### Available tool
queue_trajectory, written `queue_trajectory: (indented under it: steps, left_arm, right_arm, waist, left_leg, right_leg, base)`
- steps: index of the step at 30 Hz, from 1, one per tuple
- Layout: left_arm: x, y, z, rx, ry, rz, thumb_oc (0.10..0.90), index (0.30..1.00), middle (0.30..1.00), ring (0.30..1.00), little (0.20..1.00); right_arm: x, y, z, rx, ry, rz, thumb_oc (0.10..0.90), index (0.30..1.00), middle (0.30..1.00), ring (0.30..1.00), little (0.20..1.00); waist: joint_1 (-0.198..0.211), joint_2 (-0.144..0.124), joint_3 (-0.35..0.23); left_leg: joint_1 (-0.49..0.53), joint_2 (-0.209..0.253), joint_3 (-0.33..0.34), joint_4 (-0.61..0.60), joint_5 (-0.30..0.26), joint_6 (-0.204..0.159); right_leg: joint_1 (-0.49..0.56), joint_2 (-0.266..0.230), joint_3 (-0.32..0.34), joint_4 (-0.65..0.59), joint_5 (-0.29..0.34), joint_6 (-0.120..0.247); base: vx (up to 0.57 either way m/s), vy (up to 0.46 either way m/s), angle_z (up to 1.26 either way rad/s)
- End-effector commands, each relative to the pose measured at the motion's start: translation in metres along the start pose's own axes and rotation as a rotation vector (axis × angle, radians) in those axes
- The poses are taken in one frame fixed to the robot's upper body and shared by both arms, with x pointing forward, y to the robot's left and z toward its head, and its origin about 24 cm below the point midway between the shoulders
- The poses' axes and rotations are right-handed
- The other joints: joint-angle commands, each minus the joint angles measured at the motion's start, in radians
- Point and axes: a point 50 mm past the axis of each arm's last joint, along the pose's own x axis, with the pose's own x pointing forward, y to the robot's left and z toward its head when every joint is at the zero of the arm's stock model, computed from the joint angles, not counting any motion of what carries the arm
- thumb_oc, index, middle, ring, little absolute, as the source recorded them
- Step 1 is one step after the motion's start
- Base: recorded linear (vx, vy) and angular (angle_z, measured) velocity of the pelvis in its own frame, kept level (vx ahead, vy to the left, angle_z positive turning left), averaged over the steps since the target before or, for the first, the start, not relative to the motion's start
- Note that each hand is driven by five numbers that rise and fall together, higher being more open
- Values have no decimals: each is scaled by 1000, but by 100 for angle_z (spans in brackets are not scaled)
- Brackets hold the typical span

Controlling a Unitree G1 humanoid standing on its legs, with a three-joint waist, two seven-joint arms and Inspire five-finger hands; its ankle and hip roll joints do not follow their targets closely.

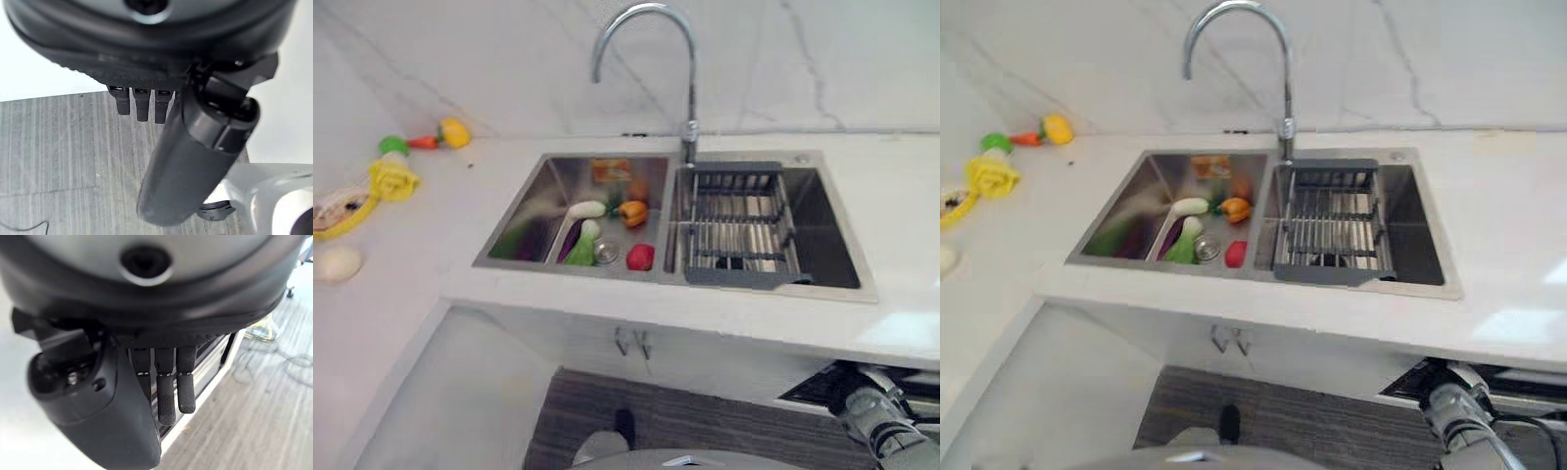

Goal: Place the dishes in the dishwasher.

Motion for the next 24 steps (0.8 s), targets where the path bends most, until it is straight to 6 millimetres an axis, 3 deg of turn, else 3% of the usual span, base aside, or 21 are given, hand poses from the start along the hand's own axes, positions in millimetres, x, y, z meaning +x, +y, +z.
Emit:
queue_trajectory:
  steps: [1,5,6,7,8,11,12,13,14,15,18,21,23,24]
  left_arm:
    - [2,13,25,82,-70,20,800,900,900,900,900]
    - [2,15,20,-21,-52,29,800,900,900,900,900]
    - [2,16,17,-93,-45,32,800,900,900,900,900]
    - [2,16,16,-95,-43,33,800,900,900,900,900]
    - [1,17,16,-158,-44,33,800,900,900,900,900]
    - [1,18,16,-196,-49,33,800,900,900,900,900]
    - [1,20,19,-277,-65,37,800,900,900,900,900]
    - [1,20,19,-277,-65,37,800,900,900,900,900]
    - [2,21,21,-310,-76,37,800,900,900,900,900]
    - [1,26,31,-384,-120,46,800,900,900,900,900]
    - [1,29,45,-380,-171,51,800,900,900,900,900]
    - [1,29,55,-418,-208,26,800,900,900,900,900]
    - [0,31,60,-437,-227,7,800,900,900,900,900]
    - [0,32,64,-444,-238,1,800,900,900,900,900]
  right_arm:
    - [-41,-104,189,-4,-757,-360,800,900,900,900,900]
    - [-59,-79,216,-15,-882,-303,800,900,900,900,900]
    - [-64,-58,220,-42,-918,-246,800,900,900,900,900]
    - [-64,-57,221,-42,-919,-244,800,900,900,900,900]
    - [-68,-35,220,-59,-938,-177,800,900,900,900,900]
    - [-67,-17,214,-61,-925,-118,800,900,900,900,900]
    - [-64,18,196,-42,-868,-3,800,900,900,900,900]
    - [-64,18,196,-42,-868,-3,800,900,900,900,900]
    - [-61,34,184,-34,-825,48,800,900,900,900,900]
    - [-55,66,154,-9,-697,144,800,900,900,900,900]
    - [-53,109,109,21,-499,283,800,900,900,900,900]
    - [-55,131,72,11,-357,364,800,900,900,900,900]
    - [-54,135,56,8,-293,388,800,900,900,900,900]
    - [-54,137,48,25,-258,399,800,900,900,900,900]
  waist:
    - [79,1,-21]
    - [77,-15,-18]
    - [70,-25,-15]
    - [69,-27,-15]
    - [59,-36,-9]
    - [51,-46,-8]
    - [31,-58,1]
    - [31,-58,1]
    - [23,-64,3]
    - [8,-78,7]
    - [-22,-89,20]
    - [-63,-88,31]
    - [-100,-86,43]
    - [-118,-87,49]
  left_leg:
    - [-36,30,44,10,-48,-36]
    - [-29,29,46,10,-55,-30]
    - [-21,30,52,10,-62,-26]
    - [-20,29,54,10,-62,-26]
    - [-10,29,61,10,-70,-22]
    - [-3,26,70,11,-77,-17]
    - [12,27,79,12,-89,-13]
    - [12,27,79,12,-89,-13]
    - [20,24,83,12,-96,-9]
    - [40,13,88,11,-115,4]
    - [82,-9,85,10,-152,31]
    - [126,-33,77,10,-185,58]
    - [157,-44,69,9,-197,76]
    - [173,-49,68,8,-202,81]
  right_leg:
    - [-1,-20,89,95,-153,-4]
    - [-7,-21,104,101,-151,-4]
    - [-10,-25,116,104,-147,-3]
    - [-10,-26,118,104,-147,-2]
    - [-14,-32,129,110,-143,1]
    - [-17,-40,136,118,-140,1]
    - [-29,-49,160,137,-137,6]
    - [-29,-49,160,137,-137,6]
    - [-35,-58,172,153,-136,8]
    - [-48,-89,186,208,-135,17]
    - [-68,-140,222,324,-131,39]
    - [-107,-191,298,489,-92,69]
    - [-174,-197,417,631,-80,76]
    - [-217,-175,488,677,-82,76]
  base:
    - [24,35,16]
    - [38,34,-1]
    - [26,23,-10]
    - [26,46,-18]
    - [8,34,-23]
    - [20,44,-24]
    - [18,50,-8]
    - [31,72,1]
    - [38,113,-8]
    - [53,177,-19]
    - [55,201,-1]
    - [53,240,14]
    - [20,216,7]
    - [0,126,-11]
